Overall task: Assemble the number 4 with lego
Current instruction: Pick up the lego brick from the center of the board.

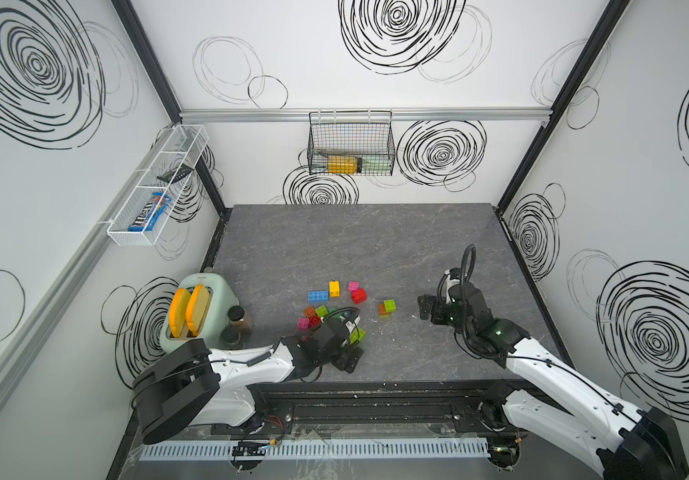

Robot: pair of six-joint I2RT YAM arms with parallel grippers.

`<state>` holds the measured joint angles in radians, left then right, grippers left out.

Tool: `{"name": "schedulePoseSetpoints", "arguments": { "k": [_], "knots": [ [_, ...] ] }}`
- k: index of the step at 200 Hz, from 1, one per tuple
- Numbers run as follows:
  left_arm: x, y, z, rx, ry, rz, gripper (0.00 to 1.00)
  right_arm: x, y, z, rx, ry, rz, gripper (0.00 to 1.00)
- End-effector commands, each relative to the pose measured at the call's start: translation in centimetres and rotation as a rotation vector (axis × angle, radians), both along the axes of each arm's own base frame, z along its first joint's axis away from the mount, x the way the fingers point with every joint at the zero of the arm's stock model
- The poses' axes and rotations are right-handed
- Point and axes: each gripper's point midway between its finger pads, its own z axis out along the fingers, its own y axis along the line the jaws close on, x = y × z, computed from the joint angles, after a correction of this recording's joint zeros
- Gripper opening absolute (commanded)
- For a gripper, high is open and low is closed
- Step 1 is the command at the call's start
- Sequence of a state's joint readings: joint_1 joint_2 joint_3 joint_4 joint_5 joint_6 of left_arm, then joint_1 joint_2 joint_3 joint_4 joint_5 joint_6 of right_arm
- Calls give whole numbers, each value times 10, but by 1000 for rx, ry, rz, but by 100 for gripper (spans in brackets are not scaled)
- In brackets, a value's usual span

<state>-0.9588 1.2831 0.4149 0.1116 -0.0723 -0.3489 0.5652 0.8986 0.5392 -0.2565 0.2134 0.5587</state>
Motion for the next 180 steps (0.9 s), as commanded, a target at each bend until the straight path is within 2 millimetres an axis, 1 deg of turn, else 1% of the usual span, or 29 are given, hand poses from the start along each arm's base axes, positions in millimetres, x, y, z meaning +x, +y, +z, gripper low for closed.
{"name": "schedulePoseSetpoints", "arguments": {
  "k": [1,21,41,62,71,100,121,180],
  "knots": [
    [13,-8,11,-9,-108,10,80,3,-1,3,-2,-24,-1,97],
    [17,4,-2,57,-119,45,79,6,1,8,-1,-42,5,97],
    [15,0,-7,60,-107,30,79,10,3,14,-10,-58,11,97],
    [13,3,-15,74,-79,47,75,13,3,19,-22,-69,14,97],
    [10,3,-18,68,-62,40,71,14,4,20,-24,-73,18,98],
    [4,3,-19,44,-40,33,59,15,3,20,-30,-79,19,97],
    [3,3,-22,44,-30,29,52,14,4,18,-28,-79,22,97],
    [5,3,-27,37,-3,25,47,13,5,14,-24,-71,30,97]
  ]
}}
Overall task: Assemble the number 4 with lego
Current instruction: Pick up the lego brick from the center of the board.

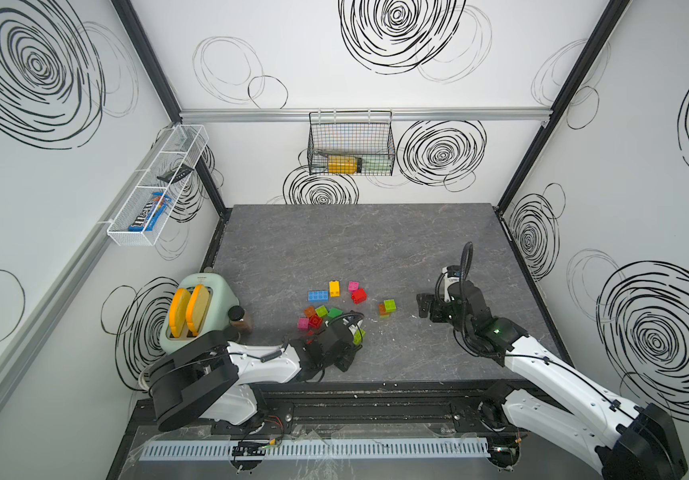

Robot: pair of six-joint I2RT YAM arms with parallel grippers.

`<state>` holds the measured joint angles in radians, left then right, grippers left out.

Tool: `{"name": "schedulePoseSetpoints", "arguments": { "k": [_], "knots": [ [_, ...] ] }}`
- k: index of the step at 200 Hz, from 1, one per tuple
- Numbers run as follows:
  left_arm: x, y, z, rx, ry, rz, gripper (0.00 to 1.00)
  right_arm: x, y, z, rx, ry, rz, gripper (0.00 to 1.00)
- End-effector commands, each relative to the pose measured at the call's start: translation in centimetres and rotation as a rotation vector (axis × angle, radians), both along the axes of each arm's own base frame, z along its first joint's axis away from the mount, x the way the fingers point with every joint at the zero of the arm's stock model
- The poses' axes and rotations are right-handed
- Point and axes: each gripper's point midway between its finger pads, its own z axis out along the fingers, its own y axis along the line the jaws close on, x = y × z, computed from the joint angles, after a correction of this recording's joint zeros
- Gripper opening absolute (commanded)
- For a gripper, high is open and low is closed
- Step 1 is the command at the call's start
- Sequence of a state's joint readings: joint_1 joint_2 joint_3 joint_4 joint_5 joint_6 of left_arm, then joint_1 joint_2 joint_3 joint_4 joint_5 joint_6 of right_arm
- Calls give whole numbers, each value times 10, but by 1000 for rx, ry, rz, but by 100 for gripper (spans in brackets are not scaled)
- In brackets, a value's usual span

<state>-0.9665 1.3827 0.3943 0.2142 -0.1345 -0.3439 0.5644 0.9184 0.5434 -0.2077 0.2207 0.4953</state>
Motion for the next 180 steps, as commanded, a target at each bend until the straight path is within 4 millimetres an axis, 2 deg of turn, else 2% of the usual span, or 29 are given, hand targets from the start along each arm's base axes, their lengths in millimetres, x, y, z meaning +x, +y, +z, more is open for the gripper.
{"name": "schedulePoseSetpoints", "arguments": {
  "k": [1,56,92,127,139,142,159,180],
  "knots": [
    [-3,1,-8,-6,28,-4,47,5,2,8,10,-26,-2,97],
    [-4,-4,-13,7,43,-26,42,5,5,4,14,-21,15,98],
    [-2,-2,-13,17,33,-16,35,4,7,12,54,-80,26,97],
    [-2,-2,-9,18,17,-15,11,2,8,21,127,-125,29,97],
    [-4,-5,-2,4,5,-34,5,-1,17,20,153,-115,90,97],
    [-3,-6,2,-4,-1,-36,0,-3,20,20,161,-110,111,97],
    [-1,-15,22,-61,-20,-69,0,-10,37,19,192,-95,237,97],
    [8,-34,61,-186,-37,-118,0,-11,41,12,200,-78,253,97]
  ]
}}
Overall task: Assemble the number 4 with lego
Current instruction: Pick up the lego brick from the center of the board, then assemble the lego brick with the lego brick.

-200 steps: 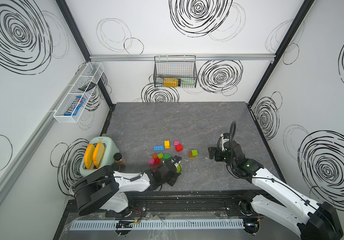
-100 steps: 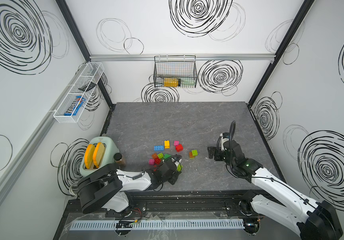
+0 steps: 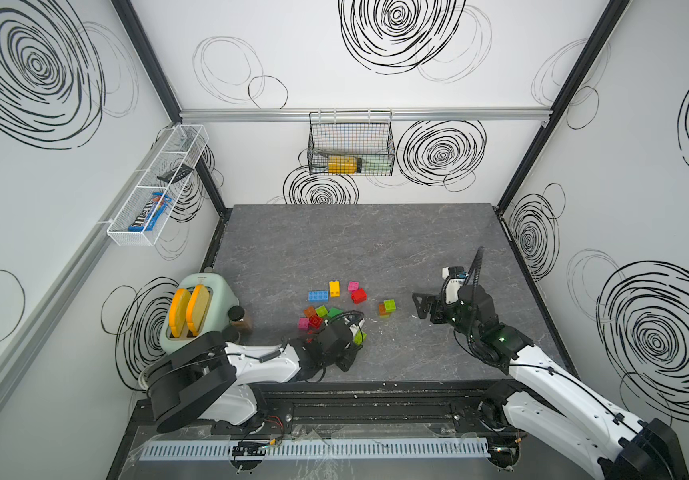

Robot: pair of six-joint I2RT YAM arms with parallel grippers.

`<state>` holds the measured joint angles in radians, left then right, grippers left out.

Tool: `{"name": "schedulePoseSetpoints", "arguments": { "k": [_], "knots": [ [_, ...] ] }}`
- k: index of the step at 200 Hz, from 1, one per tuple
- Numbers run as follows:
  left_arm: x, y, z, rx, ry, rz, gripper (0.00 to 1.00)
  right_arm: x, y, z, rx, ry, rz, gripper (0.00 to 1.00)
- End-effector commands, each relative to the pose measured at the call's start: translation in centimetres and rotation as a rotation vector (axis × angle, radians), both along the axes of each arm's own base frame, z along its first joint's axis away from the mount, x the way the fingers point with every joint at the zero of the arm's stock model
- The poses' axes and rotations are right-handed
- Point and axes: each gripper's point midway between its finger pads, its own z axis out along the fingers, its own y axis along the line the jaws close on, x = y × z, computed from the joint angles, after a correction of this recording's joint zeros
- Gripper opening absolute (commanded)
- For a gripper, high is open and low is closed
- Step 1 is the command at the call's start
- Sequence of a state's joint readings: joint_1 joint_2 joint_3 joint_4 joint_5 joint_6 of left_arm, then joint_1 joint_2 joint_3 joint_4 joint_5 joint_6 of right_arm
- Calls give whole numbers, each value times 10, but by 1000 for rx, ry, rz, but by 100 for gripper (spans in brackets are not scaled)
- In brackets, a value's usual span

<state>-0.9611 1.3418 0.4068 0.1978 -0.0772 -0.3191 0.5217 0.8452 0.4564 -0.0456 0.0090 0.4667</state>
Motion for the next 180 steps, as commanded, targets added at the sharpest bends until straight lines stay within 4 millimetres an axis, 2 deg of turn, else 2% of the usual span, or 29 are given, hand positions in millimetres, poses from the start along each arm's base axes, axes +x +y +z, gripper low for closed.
{"name": "schedulePoseSetpoints", "arguments": {
  "k": [1,12,26,56,77,104,130,147,180],
  "knots": [
    [12,-26,50,-152,-37,-68,0,-5,17,0,42,-7,106,97],
    [18,-36,69,-218,-48,-96,0,-6,21,-1,53,2,131,98],
    [30,-42,86,-221,-98,-94,0,-7,28,-1,76,15,172,100],
    [51,-49,103,-174,-236,-130,0,-6,36,-6,83,29,215,93],
    [61,-52,102,-110,-274,-244,0,-2,35,-9,58,43,206,91],
    [75,-42,106,-7,-373,-366,0,1,33,-8,46,49,196,91],
    [69,-40,111,1,-550,-507,0,0,37,-8,79,64,256,88],
    [81,-34,113,-52,-505,-468,0,1,40,-5,109,74,292,84],
    [96,-40,105,-121,-351,-399,0,5,43,-9,111,117,345,79]
  ]
}}
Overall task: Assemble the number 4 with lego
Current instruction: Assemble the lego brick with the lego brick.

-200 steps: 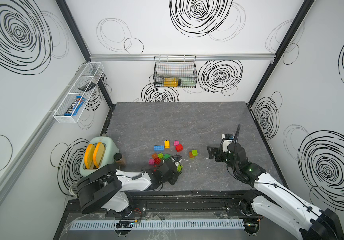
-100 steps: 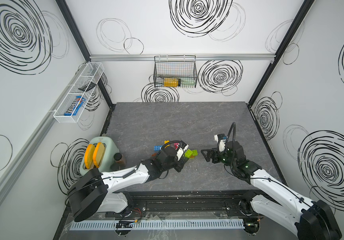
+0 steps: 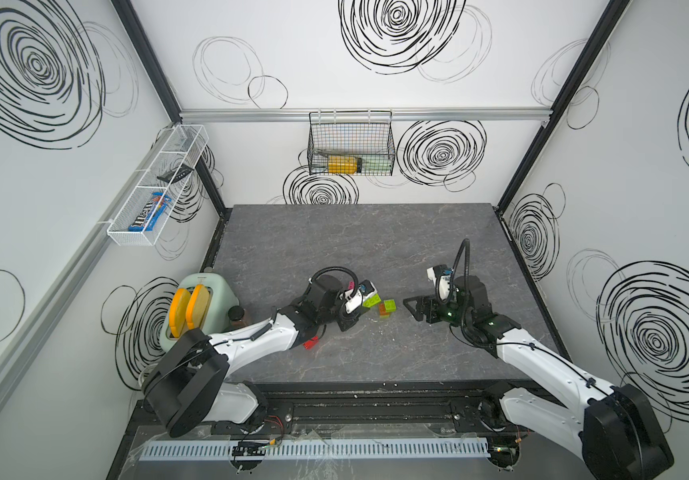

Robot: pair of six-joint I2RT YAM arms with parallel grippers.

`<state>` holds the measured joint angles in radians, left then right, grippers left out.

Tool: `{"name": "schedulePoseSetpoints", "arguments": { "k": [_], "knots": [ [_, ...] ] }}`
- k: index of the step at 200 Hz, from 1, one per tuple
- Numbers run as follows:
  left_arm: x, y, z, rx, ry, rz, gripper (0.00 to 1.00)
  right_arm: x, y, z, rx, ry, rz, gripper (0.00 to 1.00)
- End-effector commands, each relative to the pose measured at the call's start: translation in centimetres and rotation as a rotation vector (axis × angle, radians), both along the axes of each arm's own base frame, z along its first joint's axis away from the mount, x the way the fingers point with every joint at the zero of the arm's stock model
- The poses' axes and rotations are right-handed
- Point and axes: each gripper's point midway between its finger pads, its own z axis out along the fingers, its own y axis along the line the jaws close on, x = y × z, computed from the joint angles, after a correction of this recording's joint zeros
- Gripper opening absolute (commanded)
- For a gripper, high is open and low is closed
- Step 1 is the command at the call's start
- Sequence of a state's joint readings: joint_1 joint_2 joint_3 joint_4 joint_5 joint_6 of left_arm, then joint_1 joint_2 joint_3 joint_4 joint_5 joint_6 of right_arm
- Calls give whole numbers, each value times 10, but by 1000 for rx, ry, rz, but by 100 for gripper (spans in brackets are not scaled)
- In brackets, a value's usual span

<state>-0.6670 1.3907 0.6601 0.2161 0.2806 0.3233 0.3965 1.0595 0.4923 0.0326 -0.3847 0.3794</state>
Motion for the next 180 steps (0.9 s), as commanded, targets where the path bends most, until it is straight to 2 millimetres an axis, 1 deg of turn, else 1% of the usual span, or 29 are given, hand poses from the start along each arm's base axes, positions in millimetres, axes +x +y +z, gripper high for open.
{"name": "schedulePoseSetpoints", "arguments": {
  "k": [1,14,34,60,89,120,155,180],
  "knots": [
    [12,-15,15,-92,49,-24,0,2,12,14,30,-15,93,79],
    [15,-16,9,-97,79,-4,0,3,13,7,1,13,110,76],
    [16,-13,-10,-48,114,27,0,5,10,-9,-42,80,98,66],
    [19,-11,-25,-4,147,62,0,-2,17,-24,-40,130,134,52],
    [11,-16,-29,13,135,14,0,-5,24,-38,-54,161,153,38],
    [10,-20,-34,25,138,4,0,-6,33,-52,-50,198,189,27],
    [12,-17,-39,47,132,16,0,-5,38,-59,-53,209,204,23],
    [12,-17,-42,52,134,16,0,-4,41,-61,-40,207,214,23]
  ]
}}
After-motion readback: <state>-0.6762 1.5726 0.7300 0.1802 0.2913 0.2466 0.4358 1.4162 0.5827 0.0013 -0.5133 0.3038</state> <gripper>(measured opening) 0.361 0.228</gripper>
